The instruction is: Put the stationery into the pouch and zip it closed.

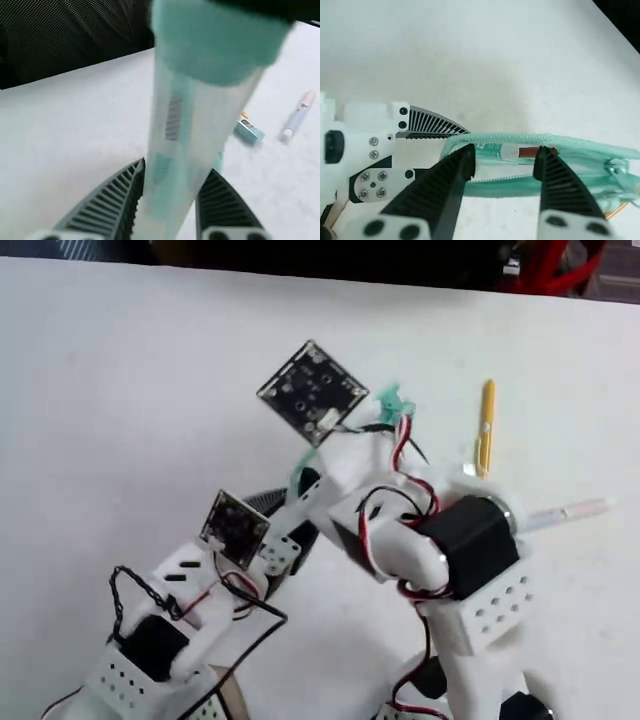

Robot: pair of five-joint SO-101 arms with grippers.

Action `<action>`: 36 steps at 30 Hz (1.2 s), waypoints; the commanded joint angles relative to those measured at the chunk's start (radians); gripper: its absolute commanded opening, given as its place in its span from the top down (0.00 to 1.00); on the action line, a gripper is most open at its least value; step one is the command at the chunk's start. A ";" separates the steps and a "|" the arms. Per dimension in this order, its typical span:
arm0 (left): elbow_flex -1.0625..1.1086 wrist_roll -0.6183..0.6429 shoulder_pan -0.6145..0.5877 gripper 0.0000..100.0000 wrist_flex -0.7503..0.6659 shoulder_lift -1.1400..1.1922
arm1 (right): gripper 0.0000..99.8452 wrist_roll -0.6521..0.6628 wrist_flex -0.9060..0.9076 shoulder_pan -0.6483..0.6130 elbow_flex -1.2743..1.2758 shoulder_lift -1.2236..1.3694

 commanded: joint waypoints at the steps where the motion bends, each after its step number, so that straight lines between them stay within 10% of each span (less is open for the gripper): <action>1: -0.023 0.011 0.001 0.86 -0.078 -0.012 | 0.80 -0.006 0.013 0.013 -0.069 0.001; 16: 0.011 0.011 -0.005 0.86 -0.077 -0.015 | 0.80 -0.009 0.013 0.148 -0.213 -0.079; 36: 0.055 0.003 -0.010 0.85 0.046 -0.016 | 0.80 -0.147 -0.384 1.098 0.258 0.295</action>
